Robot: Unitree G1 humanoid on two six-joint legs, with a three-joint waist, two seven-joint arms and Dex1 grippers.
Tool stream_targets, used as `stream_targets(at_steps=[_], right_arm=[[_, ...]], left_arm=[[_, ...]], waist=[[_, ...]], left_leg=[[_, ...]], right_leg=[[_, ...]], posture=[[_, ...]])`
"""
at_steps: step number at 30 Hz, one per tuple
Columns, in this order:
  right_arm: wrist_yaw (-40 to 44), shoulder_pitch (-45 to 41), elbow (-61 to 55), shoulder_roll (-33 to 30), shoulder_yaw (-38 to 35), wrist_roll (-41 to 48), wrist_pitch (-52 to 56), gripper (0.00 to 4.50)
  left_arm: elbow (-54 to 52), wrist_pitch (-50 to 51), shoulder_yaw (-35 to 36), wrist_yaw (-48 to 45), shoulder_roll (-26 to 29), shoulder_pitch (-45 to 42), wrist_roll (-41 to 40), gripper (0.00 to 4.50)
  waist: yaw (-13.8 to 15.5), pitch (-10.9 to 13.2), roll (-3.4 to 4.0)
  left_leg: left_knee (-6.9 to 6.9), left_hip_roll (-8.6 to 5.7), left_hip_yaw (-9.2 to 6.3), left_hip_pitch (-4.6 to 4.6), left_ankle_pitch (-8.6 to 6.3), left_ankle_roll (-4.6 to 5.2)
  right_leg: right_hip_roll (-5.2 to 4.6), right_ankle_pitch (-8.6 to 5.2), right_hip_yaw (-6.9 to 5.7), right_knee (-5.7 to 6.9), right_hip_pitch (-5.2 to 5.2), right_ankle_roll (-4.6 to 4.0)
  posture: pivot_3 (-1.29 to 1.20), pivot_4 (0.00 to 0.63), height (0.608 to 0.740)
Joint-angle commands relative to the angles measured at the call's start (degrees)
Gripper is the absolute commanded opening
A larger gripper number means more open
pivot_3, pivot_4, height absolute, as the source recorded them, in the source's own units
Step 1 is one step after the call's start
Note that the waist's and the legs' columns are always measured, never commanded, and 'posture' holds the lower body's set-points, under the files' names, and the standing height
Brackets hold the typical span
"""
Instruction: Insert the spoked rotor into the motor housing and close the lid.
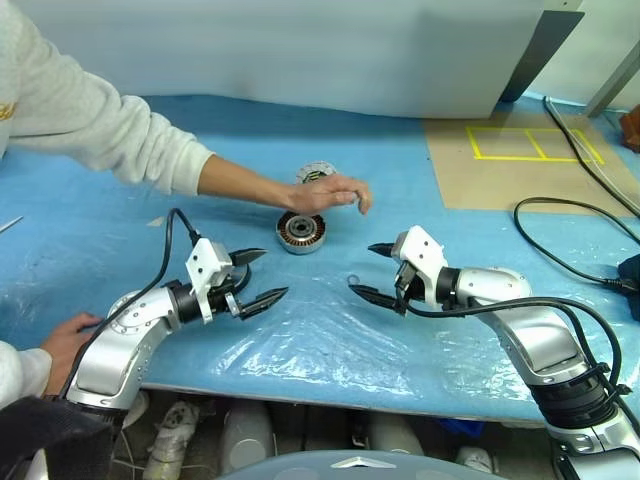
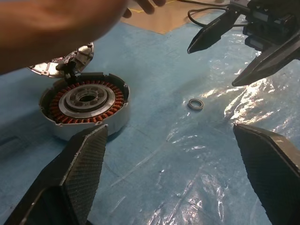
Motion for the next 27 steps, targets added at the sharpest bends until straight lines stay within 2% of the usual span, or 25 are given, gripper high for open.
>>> stream_targets(at_steps=[1, 27], right_arm=[[-0.07, -0.79, -0.98, 0.06, -0.59, 0.14, -1.23, 4.47], [-0.82, -1.22, -0.21, 0.78, -0.33, -0.92, -2.13, 4.47]], left_arm=[[0.86, -2.63, 0.04, -0.92, -0.38, 0.70, 0.48, 4.50], [2.80, -4.38, 0.33, -1.98, -0.55, -0.07, 0.47, 4.50]], waist=[[-0.01, 0.00, 0.00], [0.01, 0.00, 0.00]], left_leg=[[0.00, 0.00, 0.00, 0.00, 0.00, 0.00], [-0.02, 0.00, 0.00, 0.00, 0.00, 0.00]], right_leg=[[0.00, 0.00, 0.00, 0.00, 0.00, 0.00], [0.00, 0.00, 0.00, 0.00, 0.00, 0.00]], posture=[[0.00, 0.150, 0.740], [0.00, 0.150, 0.740]])
